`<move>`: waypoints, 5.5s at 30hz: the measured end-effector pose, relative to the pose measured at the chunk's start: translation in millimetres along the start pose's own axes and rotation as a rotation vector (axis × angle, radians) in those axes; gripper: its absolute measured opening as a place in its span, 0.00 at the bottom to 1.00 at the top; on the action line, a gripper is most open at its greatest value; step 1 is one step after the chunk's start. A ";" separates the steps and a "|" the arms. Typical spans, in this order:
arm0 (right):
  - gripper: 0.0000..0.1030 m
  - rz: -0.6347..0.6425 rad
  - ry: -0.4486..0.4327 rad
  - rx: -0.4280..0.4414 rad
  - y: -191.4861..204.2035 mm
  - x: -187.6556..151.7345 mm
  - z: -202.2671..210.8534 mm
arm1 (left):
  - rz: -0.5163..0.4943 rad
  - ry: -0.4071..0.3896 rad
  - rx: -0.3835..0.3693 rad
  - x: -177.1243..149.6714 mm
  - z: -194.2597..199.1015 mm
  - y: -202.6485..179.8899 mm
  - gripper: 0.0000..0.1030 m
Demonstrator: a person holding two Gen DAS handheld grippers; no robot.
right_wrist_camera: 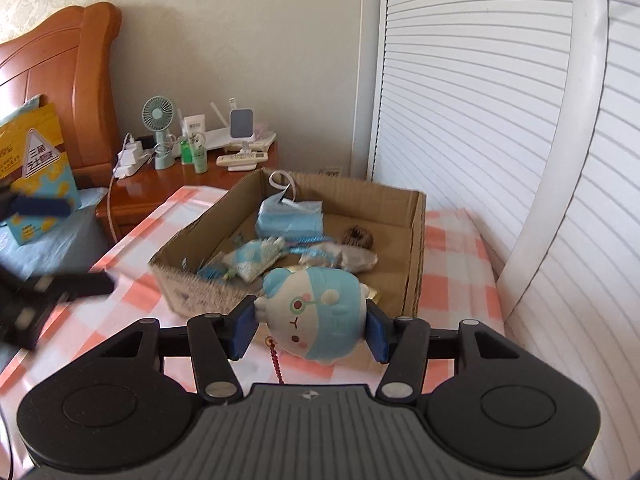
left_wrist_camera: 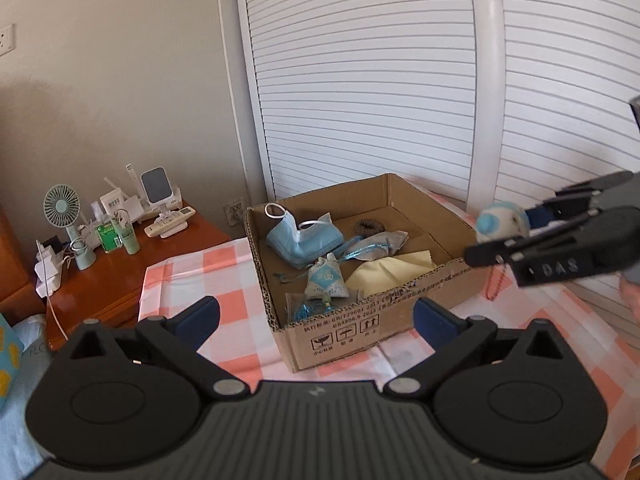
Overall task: Organize soft objects
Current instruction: 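Lower the plush toy into the box and open right gripper, then move right gripper down to the cream knitted ring on the table, then close right gripper on the cream ring and lift it, then lower the cream ring into the box and open right gripper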
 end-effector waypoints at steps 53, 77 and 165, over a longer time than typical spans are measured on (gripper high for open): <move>1.00 -0.096 0.174 0.061 68.3 -72.3 -51.1 | 0.173 0.087 0.091 -44.7 16.7 38.0 0.99; 1.00 -0.081 0.209 -0.079 44.8 -96.0 -72.9 | 0.173 0.144 0.083 -52.6 -3.2 33.5 0.99; 0.38 0.043 0.104 -0.085 -37.4 31.6 -98.0 | 0.111 0.095 -0.001 -57.8 1.3 16.4 0.99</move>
Point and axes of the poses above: each gripper's, at about its wrist camera, not at the fingertips, and z roughly against the way its jaws point, y to its left, x to its top, the point moved 7 cm from there along -z, roughly the way its jaws point, and after that the axes turned 15 degrees about z, right-handed, at the moved point
